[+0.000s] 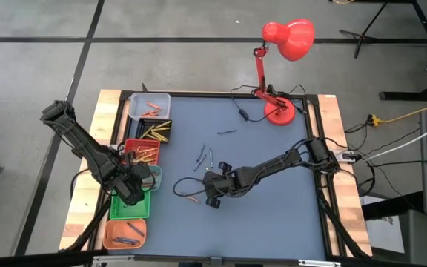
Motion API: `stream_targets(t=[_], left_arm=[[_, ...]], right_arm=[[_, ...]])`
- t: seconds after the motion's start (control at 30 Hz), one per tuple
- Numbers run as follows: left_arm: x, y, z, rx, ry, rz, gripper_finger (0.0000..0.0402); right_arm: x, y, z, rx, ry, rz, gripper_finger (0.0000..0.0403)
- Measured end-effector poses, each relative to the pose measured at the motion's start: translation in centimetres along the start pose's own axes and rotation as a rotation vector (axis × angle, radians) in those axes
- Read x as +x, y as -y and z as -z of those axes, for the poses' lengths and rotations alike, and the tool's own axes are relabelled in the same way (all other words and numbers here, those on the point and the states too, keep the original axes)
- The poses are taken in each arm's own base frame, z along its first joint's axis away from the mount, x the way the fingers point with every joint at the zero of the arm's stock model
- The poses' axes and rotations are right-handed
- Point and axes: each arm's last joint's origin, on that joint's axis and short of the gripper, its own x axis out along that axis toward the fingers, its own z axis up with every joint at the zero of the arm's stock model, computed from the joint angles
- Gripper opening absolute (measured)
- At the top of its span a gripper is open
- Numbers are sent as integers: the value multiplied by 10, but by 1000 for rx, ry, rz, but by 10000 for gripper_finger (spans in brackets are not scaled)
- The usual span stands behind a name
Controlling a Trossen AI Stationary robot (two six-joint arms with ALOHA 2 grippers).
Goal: Sort crayons
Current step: Put the brown crayon into the blue bin
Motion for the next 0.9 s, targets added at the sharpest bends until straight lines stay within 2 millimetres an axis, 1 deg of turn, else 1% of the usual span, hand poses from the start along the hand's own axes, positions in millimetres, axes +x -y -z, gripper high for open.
stream_targets(t=[0.13, 0.23, 0.67, 0.77, 0.9], left_arm=[[0, 0, 0, -10, 1, -1, 76], [0, 0, 0, -9, 1, -2, 86], [0, 0, 0, -10, 3, 0, 88], [0, 0, 0, -11, 4, 2, 88], [0, 0, 0, -12, 5, 3, 88]], right_arm=[[0, 0, 0, 0, 0, -1, 3], [0, 0, 0, 0, -1, -2, 3], [0, 0, 0, 0, -2, -6, 6], [0, 0, 0, 0, -1, -7, 25], [2, 0, 1, 1, -3, -6, 69]])
